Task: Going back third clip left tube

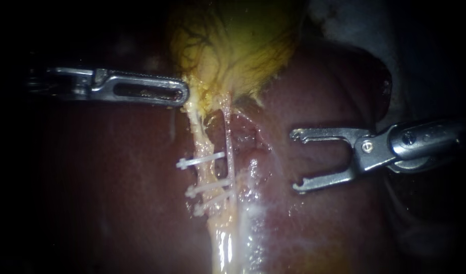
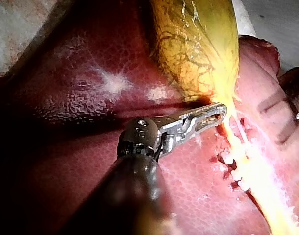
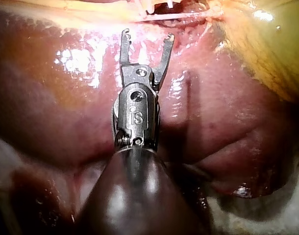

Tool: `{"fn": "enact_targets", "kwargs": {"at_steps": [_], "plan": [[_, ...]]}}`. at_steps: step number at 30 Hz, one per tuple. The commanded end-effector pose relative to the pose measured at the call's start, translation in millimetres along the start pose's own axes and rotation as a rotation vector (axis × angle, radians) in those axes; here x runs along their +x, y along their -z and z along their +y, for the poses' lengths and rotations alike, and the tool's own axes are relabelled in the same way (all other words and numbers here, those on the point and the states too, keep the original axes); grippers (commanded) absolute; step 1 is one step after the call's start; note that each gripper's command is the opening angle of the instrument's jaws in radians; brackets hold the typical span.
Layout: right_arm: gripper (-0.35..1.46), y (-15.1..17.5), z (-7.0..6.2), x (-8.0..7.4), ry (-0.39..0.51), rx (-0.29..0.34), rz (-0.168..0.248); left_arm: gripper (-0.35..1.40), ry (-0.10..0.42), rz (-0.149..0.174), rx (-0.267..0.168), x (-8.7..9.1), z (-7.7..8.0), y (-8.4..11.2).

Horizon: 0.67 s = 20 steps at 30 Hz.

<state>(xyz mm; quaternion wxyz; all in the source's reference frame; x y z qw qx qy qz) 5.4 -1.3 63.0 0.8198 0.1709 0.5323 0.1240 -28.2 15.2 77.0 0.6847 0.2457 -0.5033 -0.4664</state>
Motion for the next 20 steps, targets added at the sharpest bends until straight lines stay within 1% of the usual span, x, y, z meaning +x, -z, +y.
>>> {"fn": "enact_targets", "kwargs": {"at_steps": [1,7,20], "plan": [[0.56,0.0,0.0,0.0,-0.001,0.000,0.001,-0.35,0.000,0.006,0.001,0.2,0.0,-0.2],[0.57,0.0,-0.1,0.1,0.000,0.000,0.001,-0.35,-0.003,0.011,0.001,0.7,0.4,-0.9],[0.59,-0.1,-0.1,0.4,-0.002,-0.001,0.001,-0.35,-0.004,0.012,0.002,0.6,0.5,-0.9]]}}
